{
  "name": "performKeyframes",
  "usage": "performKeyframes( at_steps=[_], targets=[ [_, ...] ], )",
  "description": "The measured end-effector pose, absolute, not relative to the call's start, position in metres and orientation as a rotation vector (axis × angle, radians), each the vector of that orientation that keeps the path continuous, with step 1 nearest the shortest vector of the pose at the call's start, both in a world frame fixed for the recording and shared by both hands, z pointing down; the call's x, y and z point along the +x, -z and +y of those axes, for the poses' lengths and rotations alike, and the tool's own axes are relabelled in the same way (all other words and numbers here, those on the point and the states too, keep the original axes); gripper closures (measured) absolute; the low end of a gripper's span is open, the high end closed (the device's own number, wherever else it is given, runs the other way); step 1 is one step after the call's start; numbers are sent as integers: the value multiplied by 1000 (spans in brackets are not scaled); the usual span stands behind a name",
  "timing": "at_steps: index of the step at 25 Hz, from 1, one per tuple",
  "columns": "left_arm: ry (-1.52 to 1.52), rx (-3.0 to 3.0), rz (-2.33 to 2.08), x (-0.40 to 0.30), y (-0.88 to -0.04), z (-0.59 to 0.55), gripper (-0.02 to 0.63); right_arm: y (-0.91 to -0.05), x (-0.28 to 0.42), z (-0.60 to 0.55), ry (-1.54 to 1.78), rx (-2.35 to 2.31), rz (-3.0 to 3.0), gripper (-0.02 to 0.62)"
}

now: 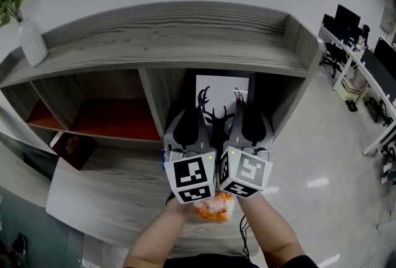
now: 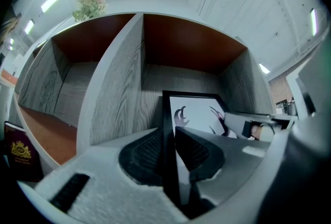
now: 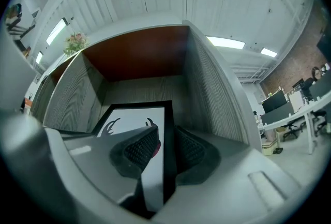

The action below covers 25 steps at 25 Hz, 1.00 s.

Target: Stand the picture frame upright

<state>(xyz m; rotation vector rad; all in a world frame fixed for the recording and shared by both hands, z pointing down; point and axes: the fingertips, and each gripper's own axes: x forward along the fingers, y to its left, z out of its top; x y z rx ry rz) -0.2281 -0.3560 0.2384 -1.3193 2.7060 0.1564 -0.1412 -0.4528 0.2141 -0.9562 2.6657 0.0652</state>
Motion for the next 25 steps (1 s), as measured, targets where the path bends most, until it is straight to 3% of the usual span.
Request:
performKeyframes(
  at_steps=[25],
  targets=[
    [-144, -1319, 2705, -230, -239, -358, 541, -215, -145, -455, -81, -974, 2694, 508]
  ],
)
